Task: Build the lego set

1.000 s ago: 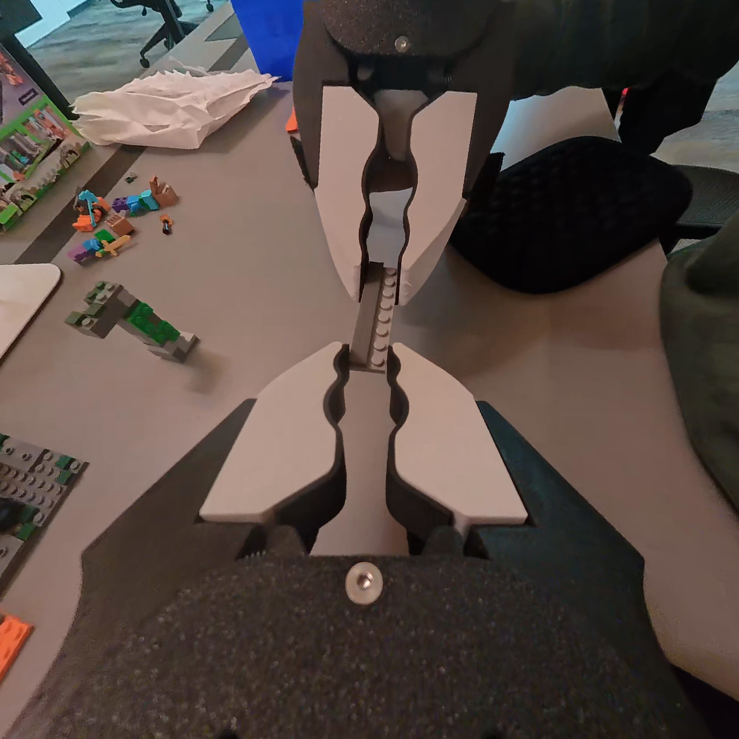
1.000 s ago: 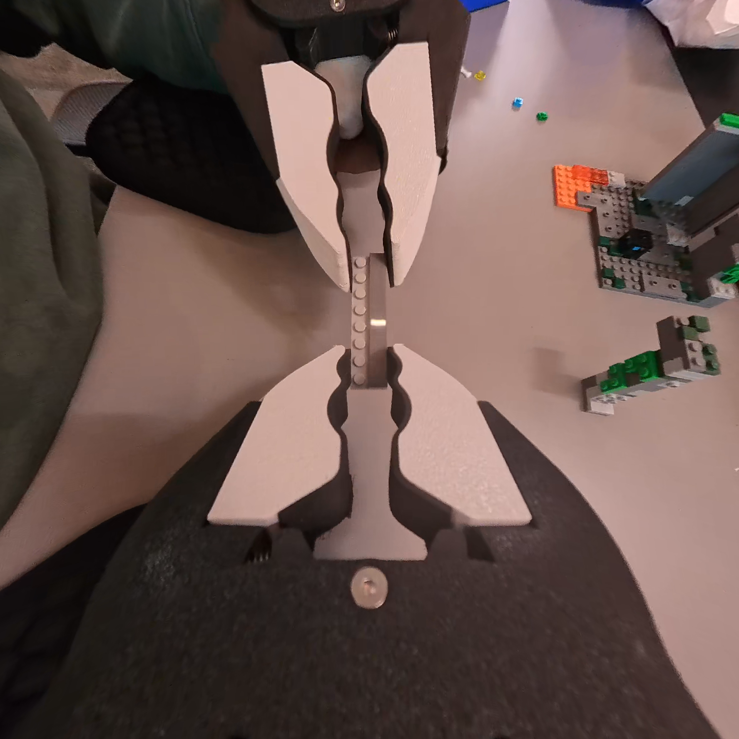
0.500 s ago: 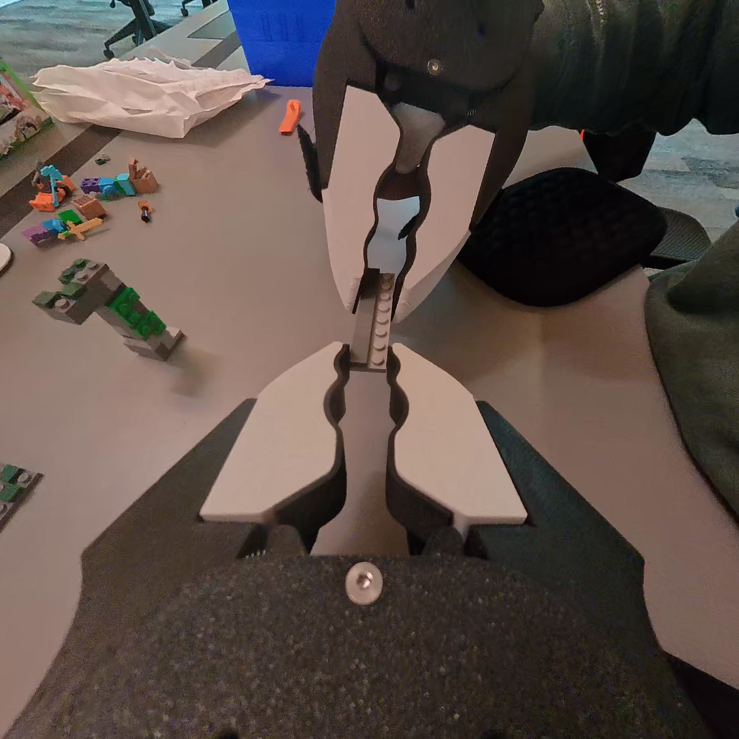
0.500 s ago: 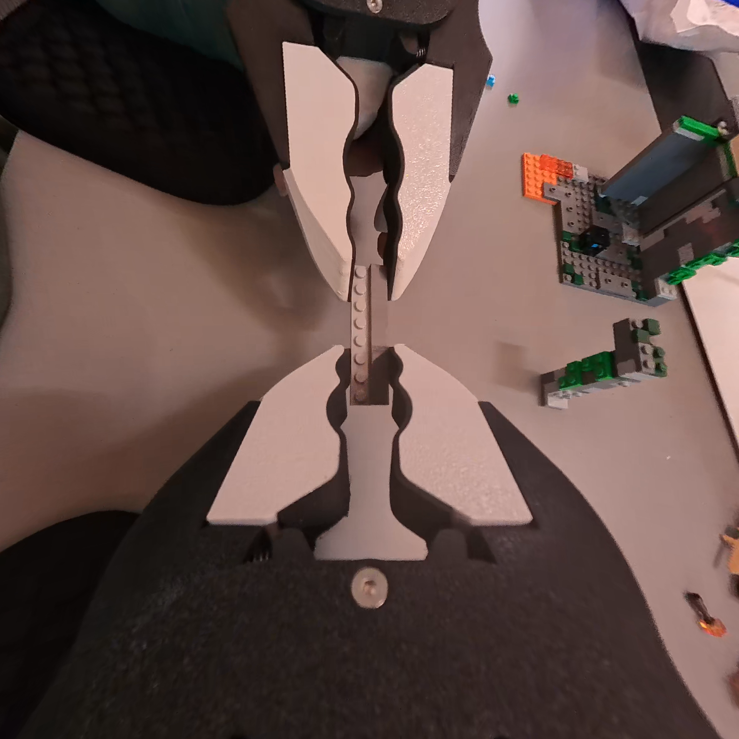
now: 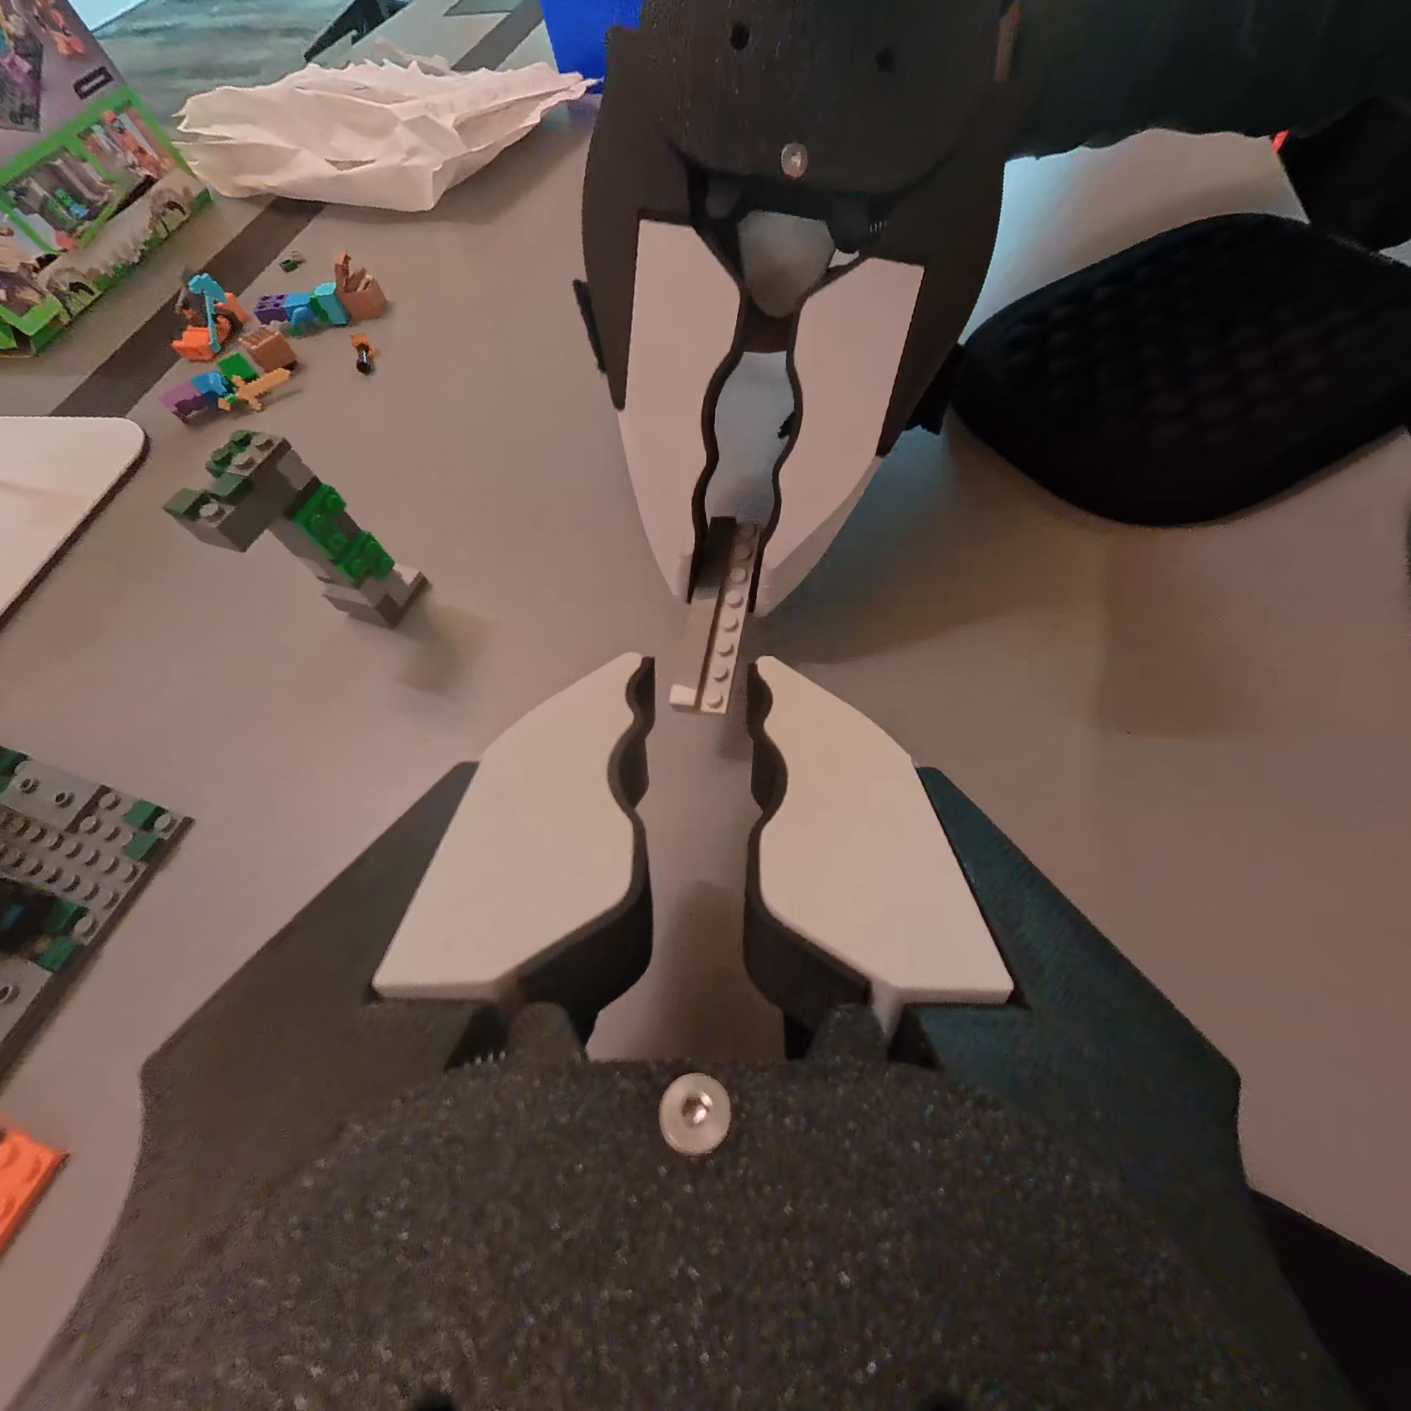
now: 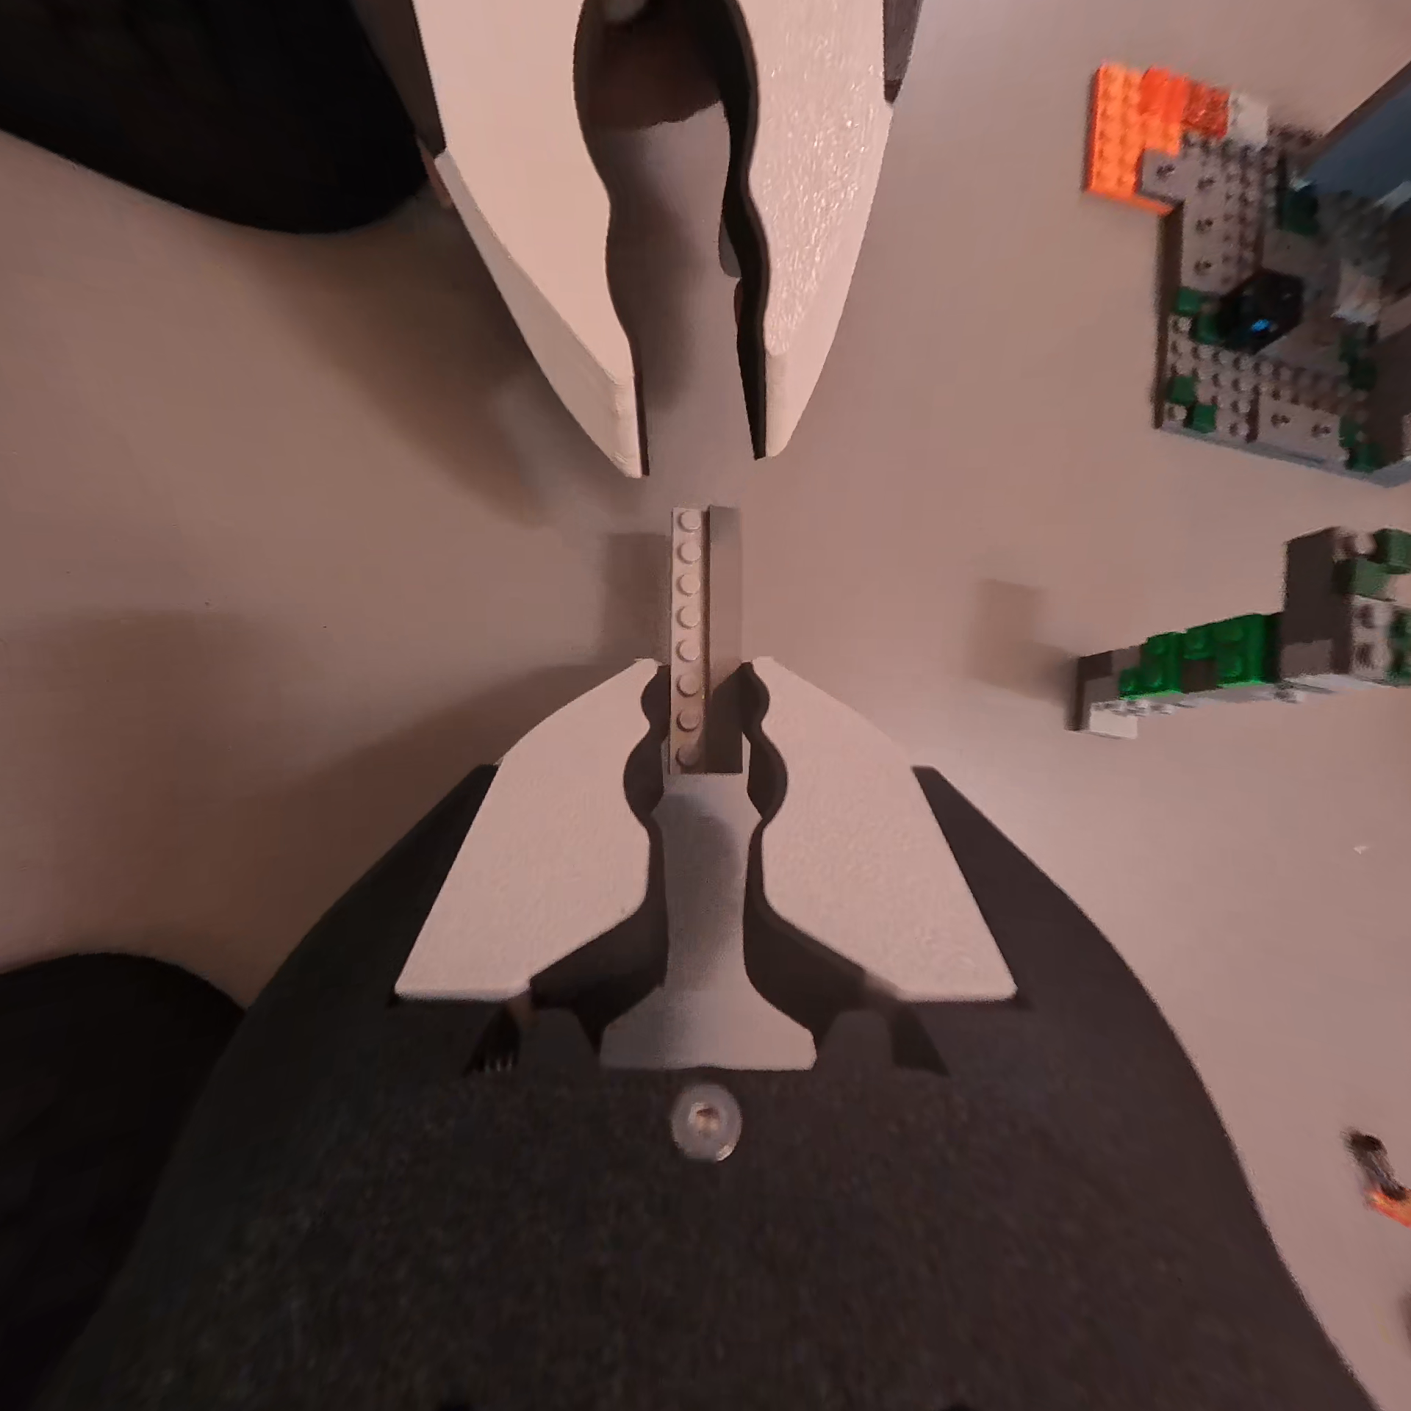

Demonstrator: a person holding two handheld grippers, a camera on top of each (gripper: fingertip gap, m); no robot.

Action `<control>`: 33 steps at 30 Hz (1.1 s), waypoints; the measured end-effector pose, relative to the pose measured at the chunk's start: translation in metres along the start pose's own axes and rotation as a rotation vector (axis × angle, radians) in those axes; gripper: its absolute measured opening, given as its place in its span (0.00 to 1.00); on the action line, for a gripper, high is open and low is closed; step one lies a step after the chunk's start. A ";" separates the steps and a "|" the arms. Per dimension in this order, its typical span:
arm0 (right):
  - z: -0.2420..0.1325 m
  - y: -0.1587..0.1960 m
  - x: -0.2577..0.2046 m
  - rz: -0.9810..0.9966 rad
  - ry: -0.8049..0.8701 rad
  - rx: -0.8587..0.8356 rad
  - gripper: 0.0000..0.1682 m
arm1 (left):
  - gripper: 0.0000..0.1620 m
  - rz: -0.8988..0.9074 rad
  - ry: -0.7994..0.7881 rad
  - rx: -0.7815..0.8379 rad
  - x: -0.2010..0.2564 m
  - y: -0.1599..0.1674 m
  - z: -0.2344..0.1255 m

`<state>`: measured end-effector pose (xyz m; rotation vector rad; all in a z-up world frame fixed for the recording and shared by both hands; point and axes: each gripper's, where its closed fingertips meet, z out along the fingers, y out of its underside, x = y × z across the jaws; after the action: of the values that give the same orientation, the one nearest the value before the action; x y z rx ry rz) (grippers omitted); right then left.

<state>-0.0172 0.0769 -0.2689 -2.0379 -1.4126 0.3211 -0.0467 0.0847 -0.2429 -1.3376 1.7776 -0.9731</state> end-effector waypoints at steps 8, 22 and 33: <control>0.019 -0.003 -0.007 -0.027 -0.036 -0.017 0.10 | 0.13 -0.004 -0.008 0.003 -0.002 0.003 -0.002; -0.036 -0.024 0.087 0.000 0.211 0.052 0.20 | 0.12 -0.002 -0.008 -0.015 -0.001 0.009 0.001; -0.022 -0.021 0.134 -0.017 0.200 -0.075 0.26 | 0.10 0.018 0.002 -0.039 0.004 0.016 0.005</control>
<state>0.0308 0.1951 -0.2191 -2.0533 -1.3348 0.0552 -0.0504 0.0830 -0.2593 -1.3422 1.8160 -0.9350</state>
